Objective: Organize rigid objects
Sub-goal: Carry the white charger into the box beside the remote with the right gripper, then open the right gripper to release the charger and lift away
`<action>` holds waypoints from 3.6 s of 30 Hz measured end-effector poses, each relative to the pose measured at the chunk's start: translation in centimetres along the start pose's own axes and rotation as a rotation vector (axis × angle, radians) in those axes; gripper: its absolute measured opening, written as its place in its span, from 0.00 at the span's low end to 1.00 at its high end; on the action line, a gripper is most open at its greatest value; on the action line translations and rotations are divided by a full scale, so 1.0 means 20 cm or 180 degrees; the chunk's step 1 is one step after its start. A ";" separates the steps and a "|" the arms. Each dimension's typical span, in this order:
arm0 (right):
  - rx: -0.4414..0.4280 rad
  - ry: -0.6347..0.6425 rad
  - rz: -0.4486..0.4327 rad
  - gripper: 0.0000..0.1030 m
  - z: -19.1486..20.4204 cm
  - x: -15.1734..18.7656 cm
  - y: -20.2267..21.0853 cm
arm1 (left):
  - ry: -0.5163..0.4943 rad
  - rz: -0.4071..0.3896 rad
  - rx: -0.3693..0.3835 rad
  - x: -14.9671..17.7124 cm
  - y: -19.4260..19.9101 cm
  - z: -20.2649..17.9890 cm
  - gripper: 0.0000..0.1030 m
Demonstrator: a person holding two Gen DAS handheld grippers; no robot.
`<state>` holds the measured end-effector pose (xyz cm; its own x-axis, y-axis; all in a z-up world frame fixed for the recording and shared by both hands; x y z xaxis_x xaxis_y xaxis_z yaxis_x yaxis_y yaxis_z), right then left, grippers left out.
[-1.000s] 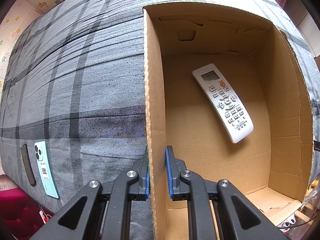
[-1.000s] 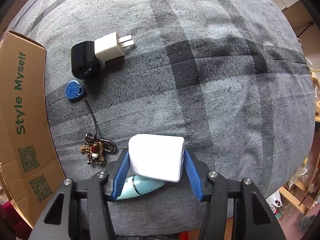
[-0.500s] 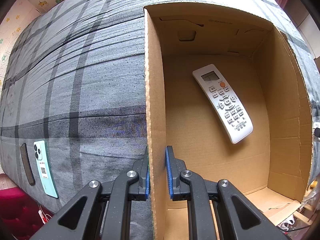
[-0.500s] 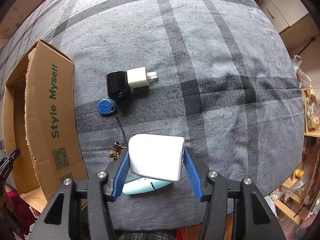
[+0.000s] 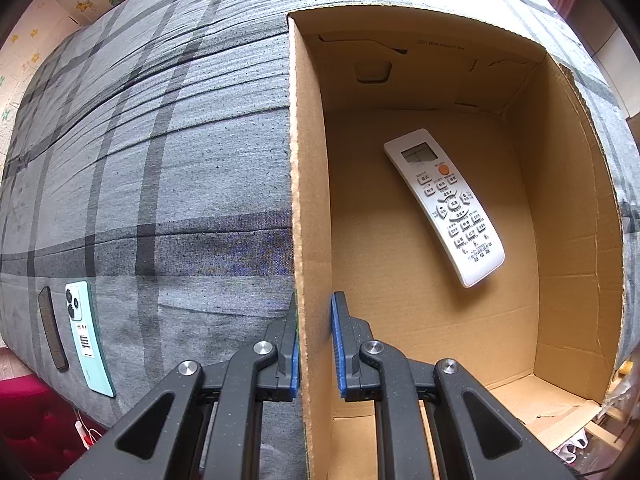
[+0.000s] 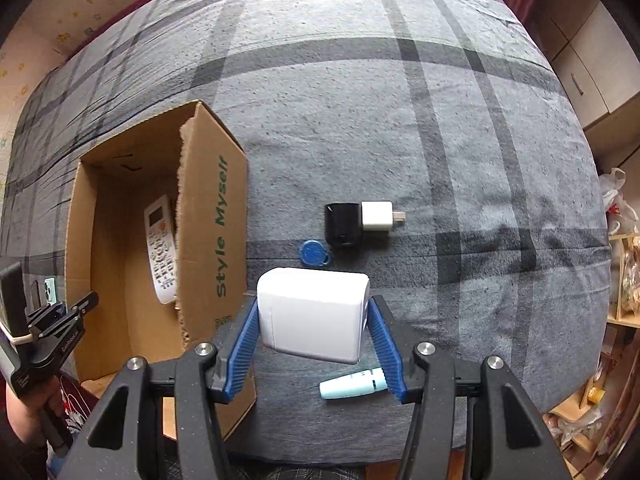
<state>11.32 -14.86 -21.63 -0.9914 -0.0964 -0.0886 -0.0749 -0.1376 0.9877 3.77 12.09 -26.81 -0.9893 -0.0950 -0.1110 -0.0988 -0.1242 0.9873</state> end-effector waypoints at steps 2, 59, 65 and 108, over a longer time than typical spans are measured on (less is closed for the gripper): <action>-0.0049 0.0068 -0.0020 0.56 0.06 -0.02 0.03 | -0.0002 0.0001 -0.0001 0.00 0.00 0.00 0.13; -0.0185 0.1503 0.0597 0.56 0.87 0.26 -0.45 | 0.0054 -0.0004 0.0054 0.00 -0.01 0.02 0.13; -0.0198 0.1578 0.0616 0.56 0.92 0.28 -0.46 | 0.0060 -0.0004 0.0057 0.00 -0.01 0.02 0.13; -0.0154 0.1709 0.0594 0.73 0.94 0.26 -0.54 | 0.0080 -0.0023 0.0036 0.01 0.00 0.02 0.13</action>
<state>4.96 4.63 -30.23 -0.7928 -0.6091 0.0210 0.1137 -0.1139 0.9870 3.62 12.42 -26.88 -0.9855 -0.1189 -0.1208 -0.1074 -0.1137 0.9877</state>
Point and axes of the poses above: each gripper's, at about its wrist camera, not at the fingertips, and y roughly against the way its jaws point, z to its left, x to its underside, the point moved 5 cm from there along -y, roughly the way its jaws point, and after that the axes turned 2 degrees about -x, right-handed, at the moved point
